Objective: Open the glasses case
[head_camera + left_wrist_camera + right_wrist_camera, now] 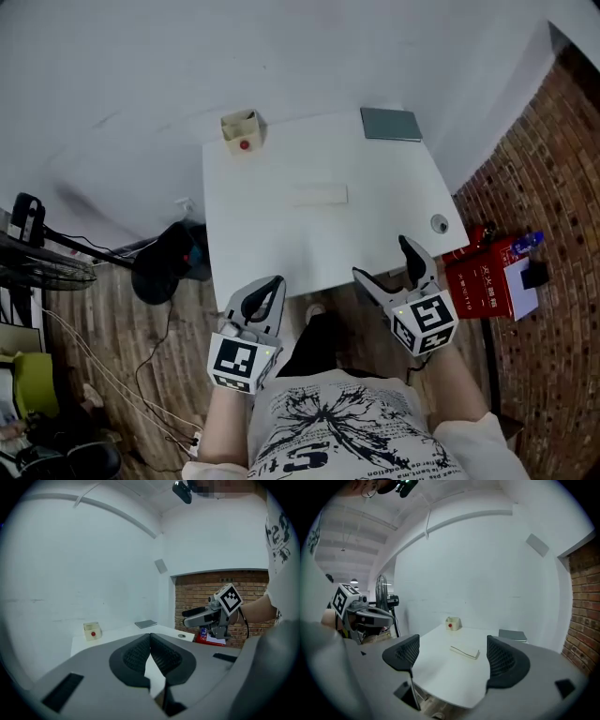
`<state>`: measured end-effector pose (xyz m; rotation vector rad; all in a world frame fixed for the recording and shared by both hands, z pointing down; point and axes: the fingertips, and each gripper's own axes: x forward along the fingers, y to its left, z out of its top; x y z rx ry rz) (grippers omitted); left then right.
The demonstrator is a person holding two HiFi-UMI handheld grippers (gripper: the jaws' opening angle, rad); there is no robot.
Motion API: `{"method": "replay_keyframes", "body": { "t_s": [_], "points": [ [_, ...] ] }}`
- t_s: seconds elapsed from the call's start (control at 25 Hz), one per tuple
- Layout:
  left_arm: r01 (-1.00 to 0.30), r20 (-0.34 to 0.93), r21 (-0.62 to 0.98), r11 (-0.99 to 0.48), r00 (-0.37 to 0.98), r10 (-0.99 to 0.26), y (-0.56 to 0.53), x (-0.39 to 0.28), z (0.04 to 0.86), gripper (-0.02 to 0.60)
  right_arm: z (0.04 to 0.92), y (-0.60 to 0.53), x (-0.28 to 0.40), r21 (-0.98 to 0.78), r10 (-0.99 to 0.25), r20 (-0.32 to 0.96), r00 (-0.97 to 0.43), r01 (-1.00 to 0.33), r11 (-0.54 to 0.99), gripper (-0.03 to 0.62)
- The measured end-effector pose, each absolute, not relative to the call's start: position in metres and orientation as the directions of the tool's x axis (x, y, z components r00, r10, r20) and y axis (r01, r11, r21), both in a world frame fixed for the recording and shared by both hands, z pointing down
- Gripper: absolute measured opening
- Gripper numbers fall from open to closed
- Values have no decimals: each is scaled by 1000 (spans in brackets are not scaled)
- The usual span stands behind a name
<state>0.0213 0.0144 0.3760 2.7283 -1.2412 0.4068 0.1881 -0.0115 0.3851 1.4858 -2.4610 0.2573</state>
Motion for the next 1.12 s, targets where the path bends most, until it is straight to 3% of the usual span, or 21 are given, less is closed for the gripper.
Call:
{"method": "replay_keyframes", "body": {
  "t_s": [0.72,0.92,1.0,1.12],
  "points": [
    [-719,530,97,-688,623,-576,-199,65,527,14,536,-223,179,14,-548,727,-414,-788,615,448],
    [-717,632,139,-683,595,-497,-226,65,573,14,578,-254,170,20,-438,815,-379,-737,675,428],
    [-713,645,153,-685,597,-477,-235,66,583,14,588,-263,168,41,-415,836,-360,-712,701,389],
    [-713,651,176,-679,601,-463,-249,66,594,14,596,-273,163,51,-385,855,-346,-684,728,383]
  ]
}}
